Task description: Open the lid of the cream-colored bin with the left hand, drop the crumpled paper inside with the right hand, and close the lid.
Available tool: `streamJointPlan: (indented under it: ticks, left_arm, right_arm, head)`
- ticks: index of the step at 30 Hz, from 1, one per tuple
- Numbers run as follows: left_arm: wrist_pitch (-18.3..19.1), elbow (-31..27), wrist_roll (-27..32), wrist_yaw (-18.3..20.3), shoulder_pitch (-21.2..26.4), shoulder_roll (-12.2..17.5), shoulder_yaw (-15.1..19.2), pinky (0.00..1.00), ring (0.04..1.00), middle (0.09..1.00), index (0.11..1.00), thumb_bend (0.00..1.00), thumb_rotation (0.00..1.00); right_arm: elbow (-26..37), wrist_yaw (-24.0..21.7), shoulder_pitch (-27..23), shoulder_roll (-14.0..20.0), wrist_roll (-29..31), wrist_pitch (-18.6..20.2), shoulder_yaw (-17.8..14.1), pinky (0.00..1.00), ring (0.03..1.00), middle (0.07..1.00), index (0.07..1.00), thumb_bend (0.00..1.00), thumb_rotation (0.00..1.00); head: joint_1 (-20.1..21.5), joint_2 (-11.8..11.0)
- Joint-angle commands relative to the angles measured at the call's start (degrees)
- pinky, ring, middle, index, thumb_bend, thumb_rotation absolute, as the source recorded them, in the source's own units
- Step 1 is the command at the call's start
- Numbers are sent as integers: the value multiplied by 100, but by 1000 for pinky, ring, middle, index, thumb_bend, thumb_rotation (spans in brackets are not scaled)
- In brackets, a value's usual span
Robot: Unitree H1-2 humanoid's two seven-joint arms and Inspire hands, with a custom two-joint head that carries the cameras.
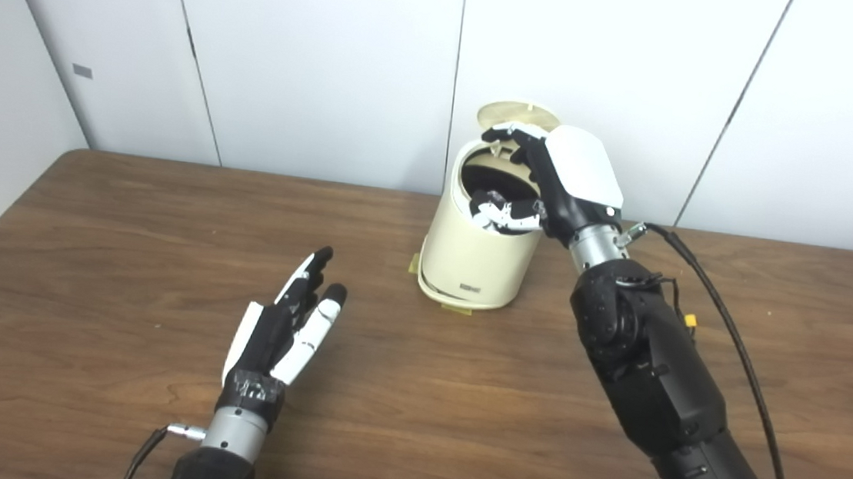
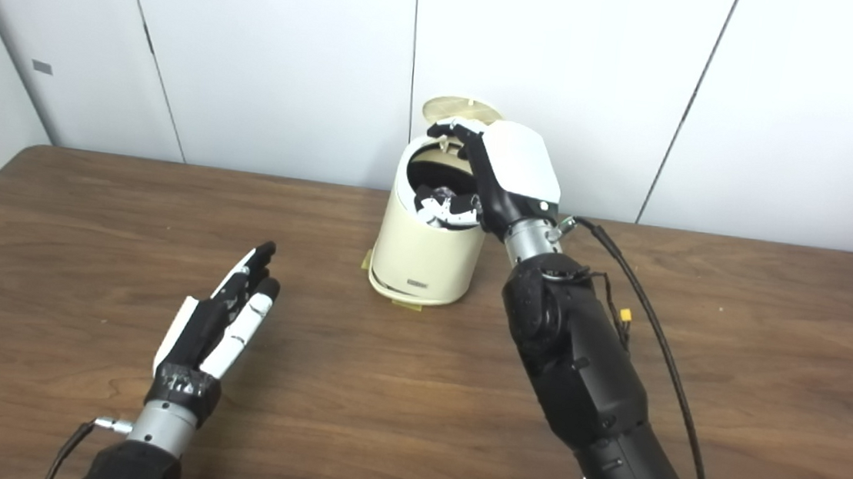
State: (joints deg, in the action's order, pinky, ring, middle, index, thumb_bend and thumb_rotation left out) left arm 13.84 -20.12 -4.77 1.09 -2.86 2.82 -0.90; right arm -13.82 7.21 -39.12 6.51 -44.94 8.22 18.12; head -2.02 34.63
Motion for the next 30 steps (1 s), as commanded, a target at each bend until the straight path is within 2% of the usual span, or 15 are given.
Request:
streamJointPlan:
  ticks: [1, 2, 4, 6, 19, 24, 28, 30]
  left_arm:
    - [-136, -48, 63, 24, 207, 13, 18, 1000, 1000, 994, 1000, 551, 727]
    - [-149, -40, 93, 28, 211, 4, 21, 1000, 1000, 994, 1000, 547, 722]
    - [-160, -29, 112, 32, 223, -3, 16, 1000, 1000, 997, 1000, 543, 714]
    - [-172, -23, 133, 27, 239, -19, 13, 1000, 1000, 999, 1000, 547, 710]
    - [-261, 71, 82, -16, 276, -73, -15, 1000, 1000, 996, 1000, 545, 699]
    - [-287, 126, 38, -38, 309, -83, -33, 1000, 1000, 991, 1000, 537, 717]
    - [-301, 148, 131, -50, 335, -123, 15, 1000, 1000, 986, 1000, 533, 712]
    - [-279, 152, 187, -50, 361, -141, 47, 1000, 1000, 985, 1000, 534, 708]
  right_arm:
    - [80, 416, -203, 41, 153, -341, -206, 486, 589, 659, 568, 650, 115]
    - [60, 499, -190, 33, 215, -434, -248, 437, 538, 630, 531, 585, 119]
    - [38, 572, -171, 32, 288, -547, -286, 374, 467, 508, 507, 541, 24]
    - [37, 568, -162, 29, 323, -583, -287, 366, 456, 478, 506, 532, 6]
    - [200, 441, -185, -25, 476, -600, -235, 348, 433, 448, 518, 528, 0]
    - [287, 392, -173, 52, 532, -600, -282, 351, 429, 444, 521, 528, 0]
    - [370, 522, -106, 72, 718, -677, -495, 353, 425, 444, 524, 527, 0]
    - [516, 458, -29, 62, 895, -592, -671, 362, 434, 446, 527, 526, 0]
  head:
    - [5, 5]
    - [2, 7]
    - [-12, 9]
    - [-27, 11]
    - [-60, 33]
    - [-36, 32]
    - [-9, 65]
    - [-4, 87]
